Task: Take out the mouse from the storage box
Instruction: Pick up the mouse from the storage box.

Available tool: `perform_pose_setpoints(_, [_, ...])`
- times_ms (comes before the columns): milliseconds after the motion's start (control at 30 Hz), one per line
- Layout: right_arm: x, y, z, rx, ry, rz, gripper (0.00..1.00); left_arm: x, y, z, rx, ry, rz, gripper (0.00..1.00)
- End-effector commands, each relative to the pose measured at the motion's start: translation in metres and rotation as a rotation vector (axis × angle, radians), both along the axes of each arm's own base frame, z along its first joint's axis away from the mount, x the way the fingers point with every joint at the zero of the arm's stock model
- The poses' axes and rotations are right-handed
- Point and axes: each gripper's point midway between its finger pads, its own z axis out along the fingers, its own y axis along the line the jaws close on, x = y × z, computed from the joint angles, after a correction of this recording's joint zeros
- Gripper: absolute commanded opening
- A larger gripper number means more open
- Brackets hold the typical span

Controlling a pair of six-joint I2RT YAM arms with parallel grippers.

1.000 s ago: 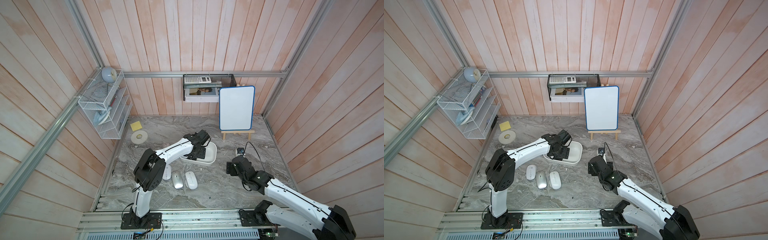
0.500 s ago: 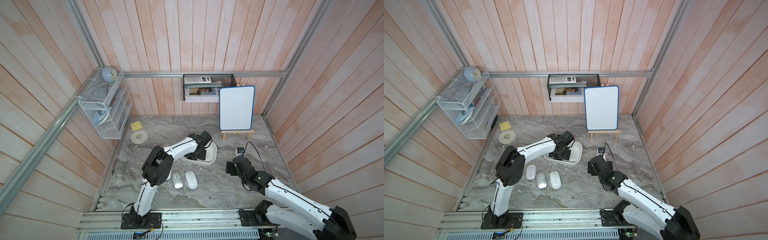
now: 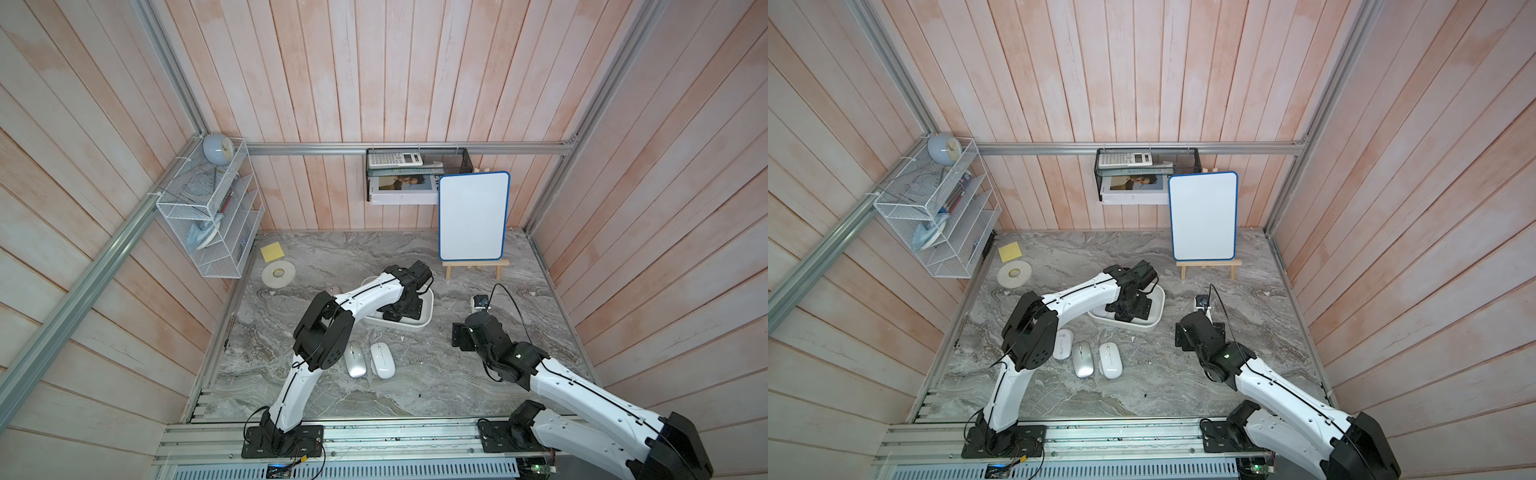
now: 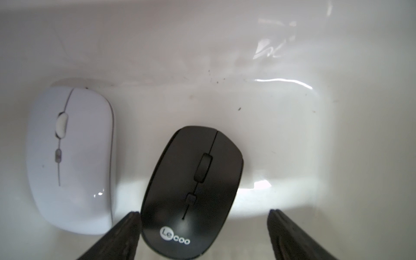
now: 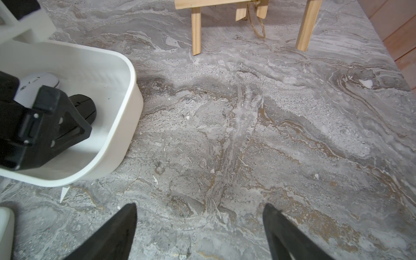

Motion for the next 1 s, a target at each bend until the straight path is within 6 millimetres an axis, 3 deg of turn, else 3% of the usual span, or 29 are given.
perform_pose_setpoints(0, [-0.001, -0.002, -0.003, -0.002, 0.001, 0.004, 0.91, 0.005, 0.006, 0.004, 0.051, -0.021, -0.052, 0.98])
perform_pose_setpoints(367, [-0.001, -0.001, -0.003, 0.0, 0.0, 0.009, 0.92, 0.006, 0.005, 0.003, 0.111, -0.012, -0.259, 1.0])
perform_pose_setpoints(733, [-0.001, -0.001, -0.003, -0.002, 0.001, 0.006, 0.92, 0.013, 0.005, -0.026, 0.125, 0.043, -0.253, 0.95])
perform_pose_setpoints(967, [-0.001, -0.002, -0.003, -0.002, 0.0, 0.004, 0.92, 0.02, 0.008, -0.04, 0.136, 0.04, -0.224, 0.77])
